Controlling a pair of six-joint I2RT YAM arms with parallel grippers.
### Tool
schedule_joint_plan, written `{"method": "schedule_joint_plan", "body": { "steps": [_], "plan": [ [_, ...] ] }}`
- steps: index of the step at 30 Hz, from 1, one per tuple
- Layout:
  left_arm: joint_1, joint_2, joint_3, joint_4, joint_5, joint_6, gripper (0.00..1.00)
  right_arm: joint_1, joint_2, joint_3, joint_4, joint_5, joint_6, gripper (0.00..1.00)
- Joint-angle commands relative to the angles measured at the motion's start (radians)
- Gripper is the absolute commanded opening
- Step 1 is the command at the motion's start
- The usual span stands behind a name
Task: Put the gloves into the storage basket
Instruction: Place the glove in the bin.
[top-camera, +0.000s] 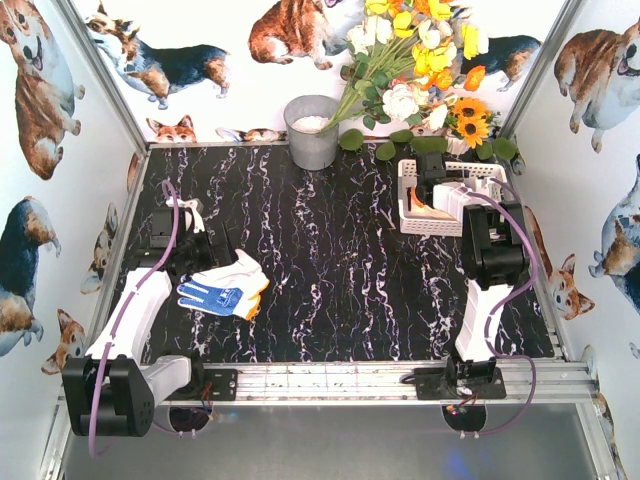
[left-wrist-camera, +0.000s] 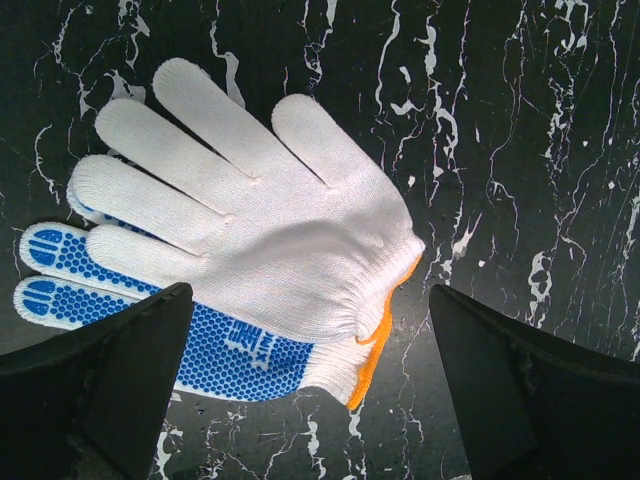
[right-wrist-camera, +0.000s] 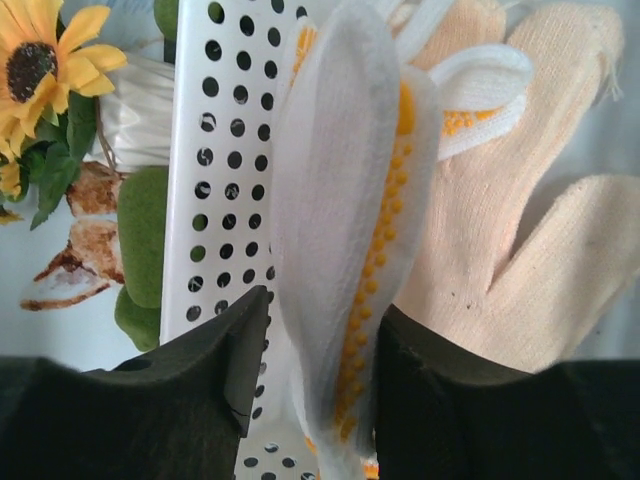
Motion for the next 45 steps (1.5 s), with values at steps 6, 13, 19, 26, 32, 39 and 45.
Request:
{"method": "schedule_joint_plan", "body": {
  "steps": [6, 13, 19, 26, 32, 39, 45],
  "plan": [
    [0.014, -0.002, 0.009, 0.021, 0.022, 0.009, 0.97, 0.012, -0.095, -0.037, -0.092, -0.051, 0.048, 0.48],
    [0.014, 0.005, 0.009, 0.022, 0.029, 0.008, 0.97, 0.021, -0.106, -0.063, -0.066, -0.113, 0.009, 0.47],
    [0.013, 0.006, 0.009, 0.022, 0.03, 0.008, 0.97, 0.023, -0.114, -0.092, -0.013, -0.154, 0.025, 0.42],
    [0.015, 0.008, 0.009, 0.022, 0.031, 0.008, 0.97, 0.025, -0.143, -0.111, 0.01, -0.172, 0.133, 0.08],
    [0.014, 0.008, 0.009, 0.023, 0.032, 0.007, 0.97, 0.03, -0.133, -0.103, 0.014, -0.19, 0.245, 0.0],
    [0.013, 0.011, 0.009, 0.025, 0.037, 0.007, 0.98, 0.034, -0.078, -0.072, -0.033, -0.236, 0.347, 0.0],
    [0.013, 0.011, 0.009, 0.025, 0.039, 0.007, 0.98, 0.038, -0.048, -0.081, -0.064, -0.27, 0.388, 0.0]
  ]
}}
